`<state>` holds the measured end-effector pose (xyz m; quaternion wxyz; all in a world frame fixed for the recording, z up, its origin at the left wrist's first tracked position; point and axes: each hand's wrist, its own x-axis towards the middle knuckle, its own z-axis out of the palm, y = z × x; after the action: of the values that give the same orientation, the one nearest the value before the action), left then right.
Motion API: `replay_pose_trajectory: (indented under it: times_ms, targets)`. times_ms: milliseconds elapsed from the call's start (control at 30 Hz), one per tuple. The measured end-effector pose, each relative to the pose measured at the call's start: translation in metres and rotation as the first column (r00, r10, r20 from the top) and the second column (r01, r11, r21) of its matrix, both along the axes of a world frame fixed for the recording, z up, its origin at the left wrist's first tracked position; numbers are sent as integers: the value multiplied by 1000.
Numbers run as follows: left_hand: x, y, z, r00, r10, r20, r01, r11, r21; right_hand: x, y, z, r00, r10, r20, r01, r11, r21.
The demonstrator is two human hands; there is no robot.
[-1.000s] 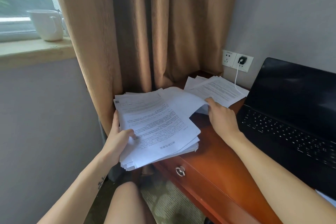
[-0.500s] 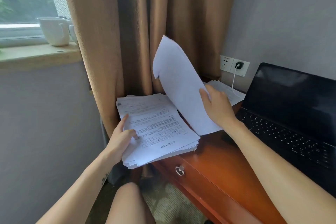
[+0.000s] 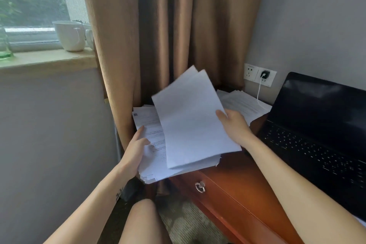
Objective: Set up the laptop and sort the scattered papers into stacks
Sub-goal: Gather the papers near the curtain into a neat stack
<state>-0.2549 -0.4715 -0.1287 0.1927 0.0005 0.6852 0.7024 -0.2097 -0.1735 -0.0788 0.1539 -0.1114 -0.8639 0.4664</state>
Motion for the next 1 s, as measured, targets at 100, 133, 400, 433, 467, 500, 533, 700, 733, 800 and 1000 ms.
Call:
replay_pose_trajectory:
  times_ms: [100, 133, 400, 433, 467, 500, 533, 700, 733, 800, 1000]
  targets:
    - [-4, -4, -6, 997, -44, -57, 44, 999, -14, -7, -1, -31, 993, -35, 116, 25, 996, 90]
    - [-3, -3, -7, 994, -57, -91, 54, 998, -36, -9, -3, -38, 989, -57, 137, 42, 993, 113]
    - [-3, -2, -7, 995, 1, -100, -6, 999, -47, -29, -30, -57, 975, 53, 214, -113, 954, 277]
    - [-2, -1, -6, 996, 5, -94, -10, 999, -52, -29, -28, -58, 971, 60, 231, -125, 952, 279]
    - [-2, 1, -6, 996, 3, -92, -9, 998, -64, -29, -25, -58, 971, 71, 229, -132, 956, 262]
    - [-3, 1, -8, 995, -2, -96, -4, 997, -71, -28, -22, -58, 971, 93, 220, -144, 963, 230]
    - [-3, 2, -9, 994, -6, -105, -2, 997, -81, -26, -19, -57, 969, 125, 212, -166, 968, 188]
    - [-6, 9, -6, 992, -35, -123, 24, 996, -89, -19, -10, -55, 960, 162, 228, -190, 977, 103]
    - [-8, 12, -5, 992, -34, -122, 24, 996, -82, -20, -9, -57, 963, 137, 231, -174, 974, 146]
    - [-10, 18, -6, 993, -28, -112, 21, 998, -62, -24, -9, -64, 961, 61, 268, -148, 936, 319]
    - [-22, 22, -18, 994, 36, -106, -36, 999, -1, -38, 15, -63, 979, -124, 164, 34, 883, 468]
